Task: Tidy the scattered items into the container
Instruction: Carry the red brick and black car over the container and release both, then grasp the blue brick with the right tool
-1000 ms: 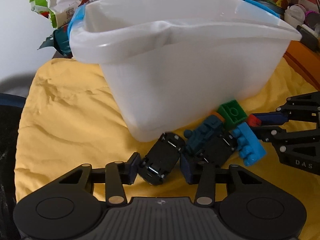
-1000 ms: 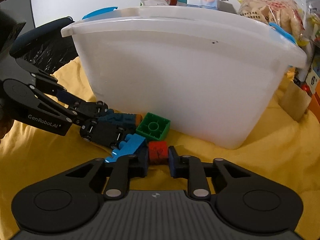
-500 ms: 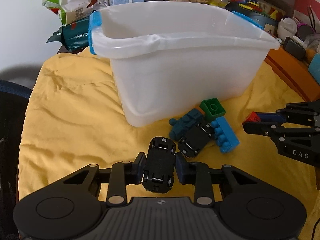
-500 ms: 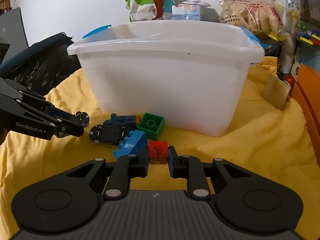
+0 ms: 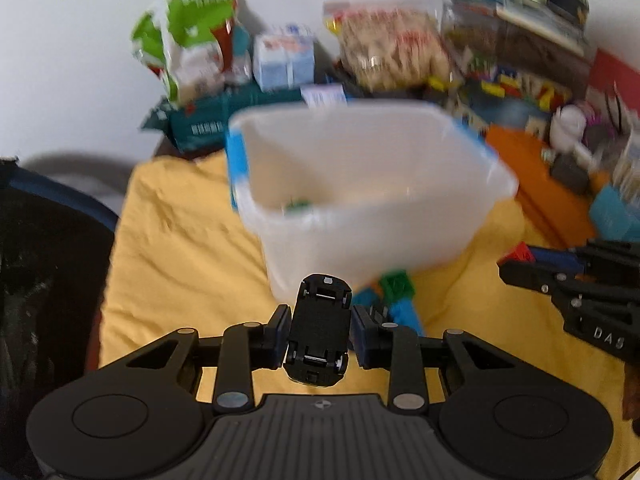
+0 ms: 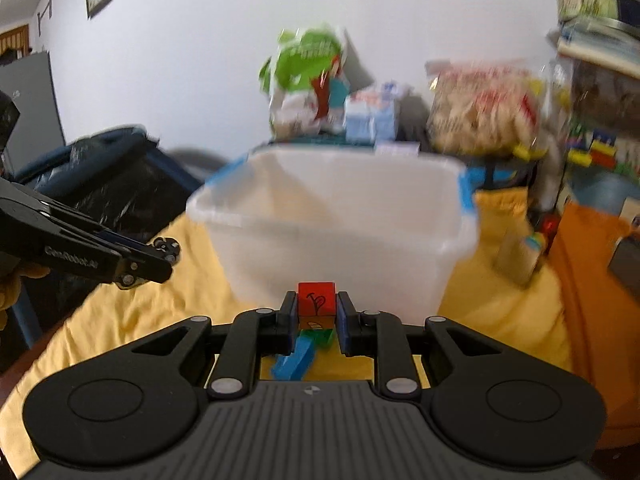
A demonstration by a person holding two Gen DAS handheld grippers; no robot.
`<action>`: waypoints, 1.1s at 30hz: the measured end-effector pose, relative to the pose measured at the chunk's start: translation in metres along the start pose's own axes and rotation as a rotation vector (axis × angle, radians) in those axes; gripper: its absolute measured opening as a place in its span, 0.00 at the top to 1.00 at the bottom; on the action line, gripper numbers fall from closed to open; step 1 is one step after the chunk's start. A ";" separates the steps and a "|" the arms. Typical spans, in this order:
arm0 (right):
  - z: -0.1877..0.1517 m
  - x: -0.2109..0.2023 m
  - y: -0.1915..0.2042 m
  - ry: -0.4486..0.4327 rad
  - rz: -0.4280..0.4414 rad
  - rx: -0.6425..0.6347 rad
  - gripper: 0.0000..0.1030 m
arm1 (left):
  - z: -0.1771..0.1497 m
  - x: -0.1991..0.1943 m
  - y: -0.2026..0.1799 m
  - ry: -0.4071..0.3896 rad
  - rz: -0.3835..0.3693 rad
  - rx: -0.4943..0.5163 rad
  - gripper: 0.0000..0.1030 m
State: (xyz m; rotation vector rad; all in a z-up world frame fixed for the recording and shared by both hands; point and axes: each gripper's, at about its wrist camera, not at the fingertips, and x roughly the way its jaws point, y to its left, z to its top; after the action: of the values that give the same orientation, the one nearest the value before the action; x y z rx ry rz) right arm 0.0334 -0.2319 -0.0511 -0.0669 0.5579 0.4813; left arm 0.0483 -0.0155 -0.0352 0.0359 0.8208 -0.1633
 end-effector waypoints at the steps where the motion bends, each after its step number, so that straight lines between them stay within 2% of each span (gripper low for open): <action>1: 0.008 -0.003 -0.001 -0.019 -0.010 -0.005 0.79 | 0.010 -0.005 0.000 -0.013 0.007 0.001 0.65; 8: 0.063 0.010 -0.013 -0.082 -0.047 -0.048 0.79 | 0.073 -0.007 -0.005 -0.093 0.040 -0.001 0.65; 15: 0.089 0.056 -0.028 -0.014 -0.059 -0.034 0.79 | 0.108 0.035 -0.004 -0.064 0.066 -0.041 0.65; 17: 0.090 0.067 -0.031 0.010 -0.068 -0.043 0.79 | 0.112 0.046 -0.004 -0.049 0.093 -0.041 0.56; 18: 0.089 0.073 -0.032 0.032 -0.065 -0.050 0.78 | 0.113 0.053 -0.003 -0.038 0.100 -0.047 0.44; 19: 0.088 0.079 -0.032 0.058 -0.066 -0.060 0.71 | 0.114 0.059 -0.002 -0.025 0.115 -0.055 0.32; 20: 0.087 0.083 -0.032 0.069 -0.077 -0.068 0.63 | 0.114 0.063 -0.001 -0.012 0.130 -0.061 0.31; 21: 0.087 0.086 -0.032 0.065 -0.093 -0.076 0.43 | 0.114 0.068 -0.001 -0.001 0.138 -0.060 0.31; 22: 0.086 0.087 -0.032 0.058 -0.101 -0.086 0.38 | 0.113 0.071 -0.001 0.007 0.138 -0.056 0.31; 27: 0.084 0.080 -0.036 0.051 -0.095 -0.074 0.38 | 0.106 0.067 -0.002 0.001 0.137 -0.038 0.31; 30: 0.082 0.064 -0.035 0.020 -0.085 -0.052 0.38 | 0.099 0.051 -0.001 -0.029 0.119 -0.045 0.31; 32: 0.076 0.048 -0.031 -0.006 -0.074 -0.048 0.32 | 0.088 0.034 -0.001 -0.057 0.087 -0.040 0.31; 33: 0.070 0.037 -0.029 -0.021 -0.072 -0.045 0.22 | 0.080 0.026 -0.002 -0.070 0.076 -0.029 0.31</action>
State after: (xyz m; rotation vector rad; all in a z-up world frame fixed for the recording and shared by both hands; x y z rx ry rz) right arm 0.1087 -0.2284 -0.0130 -0.1242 0.5221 0.4243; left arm 0.1233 -0.0285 0.0010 0.0340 0.7507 -0.0802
